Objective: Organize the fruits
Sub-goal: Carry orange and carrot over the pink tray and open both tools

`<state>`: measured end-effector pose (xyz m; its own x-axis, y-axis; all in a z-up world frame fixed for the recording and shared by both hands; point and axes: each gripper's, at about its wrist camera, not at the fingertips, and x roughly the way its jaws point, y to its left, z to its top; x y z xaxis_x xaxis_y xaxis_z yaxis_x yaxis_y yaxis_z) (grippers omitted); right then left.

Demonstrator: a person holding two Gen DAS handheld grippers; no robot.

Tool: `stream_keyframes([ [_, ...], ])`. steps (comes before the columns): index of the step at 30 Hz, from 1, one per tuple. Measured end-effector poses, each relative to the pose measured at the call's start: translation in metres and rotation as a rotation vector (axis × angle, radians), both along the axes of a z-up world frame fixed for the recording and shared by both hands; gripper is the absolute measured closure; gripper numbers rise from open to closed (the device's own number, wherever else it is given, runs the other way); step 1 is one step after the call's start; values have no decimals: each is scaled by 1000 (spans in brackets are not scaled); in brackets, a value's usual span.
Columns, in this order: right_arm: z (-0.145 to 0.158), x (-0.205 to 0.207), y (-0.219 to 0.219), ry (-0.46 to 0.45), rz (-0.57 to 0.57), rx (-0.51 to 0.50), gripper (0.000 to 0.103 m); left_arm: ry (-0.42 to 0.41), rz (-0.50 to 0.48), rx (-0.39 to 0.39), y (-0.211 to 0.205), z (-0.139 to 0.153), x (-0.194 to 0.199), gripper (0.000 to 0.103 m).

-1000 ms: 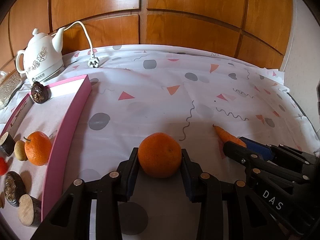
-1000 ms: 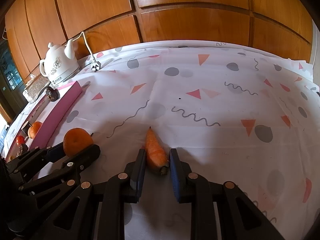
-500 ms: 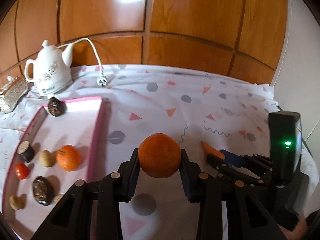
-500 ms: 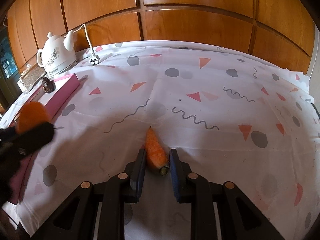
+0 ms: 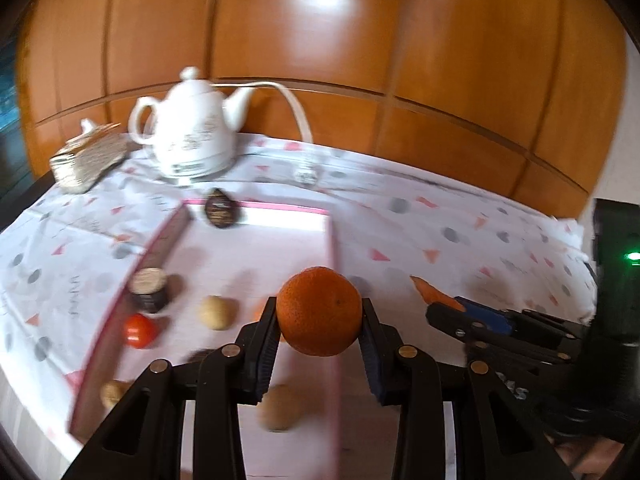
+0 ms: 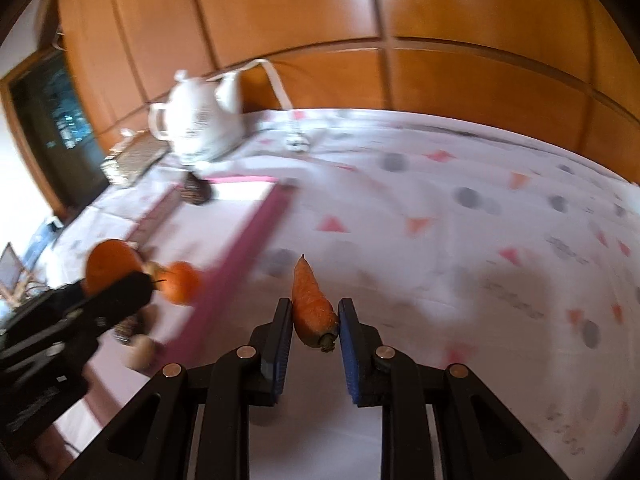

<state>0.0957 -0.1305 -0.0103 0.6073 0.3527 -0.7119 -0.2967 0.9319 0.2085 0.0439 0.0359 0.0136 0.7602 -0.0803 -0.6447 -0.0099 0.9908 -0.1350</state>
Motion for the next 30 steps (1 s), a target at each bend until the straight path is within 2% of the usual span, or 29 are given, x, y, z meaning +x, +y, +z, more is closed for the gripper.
stream_keyframes([
  [8, 12, 8, 61, 14, 143, 77, 80, 24, 163, -10, 72, -6, -2, 65],
  [20, 13, 14, 113, 38, 260, 102, 80, 52, 274, -20, 99, -16, -6, 64],
  [23, 11, 15, 118, 63, 272, 115, 78, 42, 283, -16, 99, -15, -8, 57],
  [24, 10, 15, 119, 68, 275, 121, 74, 35, 288, -12, 99, -13, -10, 52],
  [25, 10, 15, 119, 71, 275, 125, 71, 31, 291, -9, 98, -11, -10, 52],
  [30, 11, 9, 113, 67, 251, 139, 69, 12, 300, -1, 98, -4, -16, 43],
])
